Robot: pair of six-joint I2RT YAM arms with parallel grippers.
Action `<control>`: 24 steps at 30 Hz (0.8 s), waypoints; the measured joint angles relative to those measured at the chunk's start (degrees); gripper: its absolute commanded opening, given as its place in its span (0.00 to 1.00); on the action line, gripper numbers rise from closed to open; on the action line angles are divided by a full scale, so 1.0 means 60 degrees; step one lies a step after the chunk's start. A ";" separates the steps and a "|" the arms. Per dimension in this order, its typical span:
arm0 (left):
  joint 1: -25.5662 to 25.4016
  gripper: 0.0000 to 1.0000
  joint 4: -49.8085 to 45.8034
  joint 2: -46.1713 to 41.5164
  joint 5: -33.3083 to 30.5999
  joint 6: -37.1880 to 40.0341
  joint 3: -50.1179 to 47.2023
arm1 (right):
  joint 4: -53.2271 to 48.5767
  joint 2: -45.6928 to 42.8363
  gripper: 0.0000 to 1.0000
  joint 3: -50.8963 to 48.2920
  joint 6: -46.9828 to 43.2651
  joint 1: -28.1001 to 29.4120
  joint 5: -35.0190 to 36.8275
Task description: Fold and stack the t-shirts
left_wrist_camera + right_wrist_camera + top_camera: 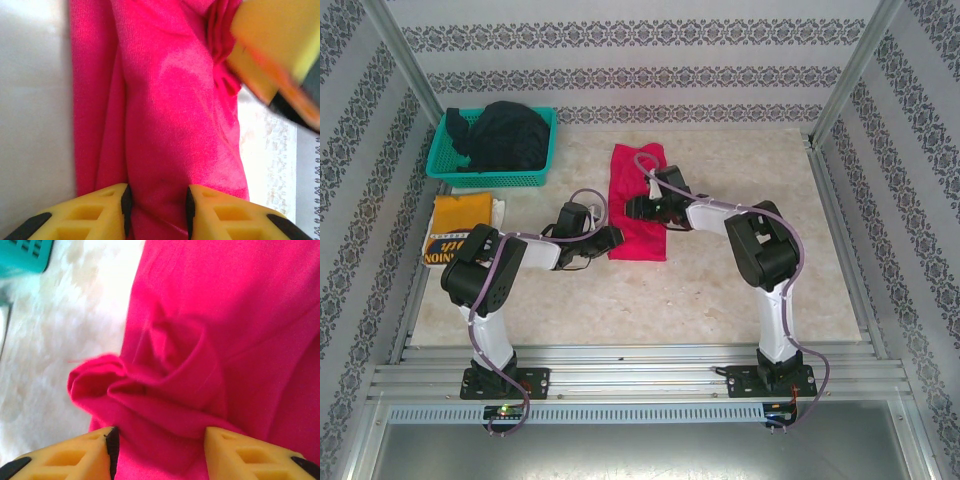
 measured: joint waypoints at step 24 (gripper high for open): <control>0.0000 0.38 -0.0022 -0.0036 0.0069 0.0033 0.0000 | -0.1341 0.0659 0.67 0.1821 -0.8477 0.0892 0.2951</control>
